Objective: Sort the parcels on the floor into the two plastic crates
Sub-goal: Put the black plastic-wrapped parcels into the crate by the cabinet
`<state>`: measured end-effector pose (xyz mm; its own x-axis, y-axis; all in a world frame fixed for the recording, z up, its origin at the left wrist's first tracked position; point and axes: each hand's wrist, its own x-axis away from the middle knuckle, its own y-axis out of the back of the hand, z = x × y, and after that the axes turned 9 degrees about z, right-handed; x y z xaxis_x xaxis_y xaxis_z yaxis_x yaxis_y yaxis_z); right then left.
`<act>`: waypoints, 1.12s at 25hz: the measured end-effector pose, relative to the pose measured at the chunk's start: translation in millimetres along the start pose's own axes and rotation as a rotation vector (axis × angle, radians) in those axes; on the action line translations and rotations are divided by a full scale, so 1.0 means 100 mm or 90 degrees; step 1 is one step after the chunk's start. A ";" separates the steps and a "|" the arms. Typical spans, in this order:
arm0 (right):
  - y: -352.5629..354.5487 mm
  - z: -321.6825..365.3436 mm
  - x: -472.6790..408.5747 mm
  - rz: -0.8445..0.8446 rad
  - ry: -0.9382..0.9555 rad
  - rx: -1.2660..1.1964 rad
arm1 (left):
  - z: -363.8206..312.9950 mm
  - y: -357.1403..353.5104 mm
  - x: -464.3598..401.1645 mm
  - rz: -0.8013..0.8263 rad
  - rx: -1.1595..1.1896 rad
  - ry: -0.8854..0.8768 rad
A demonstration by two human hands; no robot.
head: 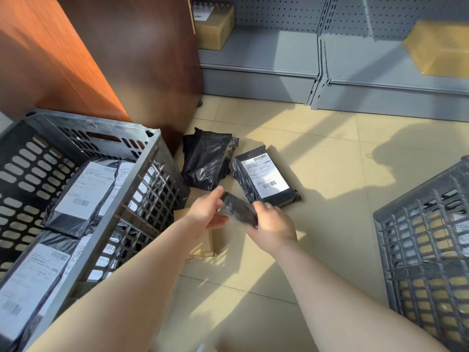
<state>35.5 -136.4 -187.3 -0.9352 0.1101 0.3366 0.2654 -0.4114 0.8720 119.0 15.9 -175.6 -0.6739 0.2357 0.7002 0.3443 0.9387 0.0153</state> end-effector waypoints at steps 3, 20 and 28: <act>0.13 -0.06 -0.16 -0.040 -0.069 -0.095 | -0.15 0.12 -0.13 -0.190 -0.257 -0.128; -0.10 -0.74 -0.98 0.150 -0.009 0.045 | -0.26 0.33 -1.14 -0.184 -0.741 -0.108; -0.11 -0.77 -0.79 0.195 0.022 0.059 | -0.13 0.36 -1.10 -0.122 -0.875 -0.131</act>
<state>88.0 -210.6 -250.4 -0.8153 -0.0379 0.5777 0.5550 -0.3356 0.7612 214.6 20.7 -242.8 -0.8238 0.2787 0.4937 0.5127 -0.0053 0.8586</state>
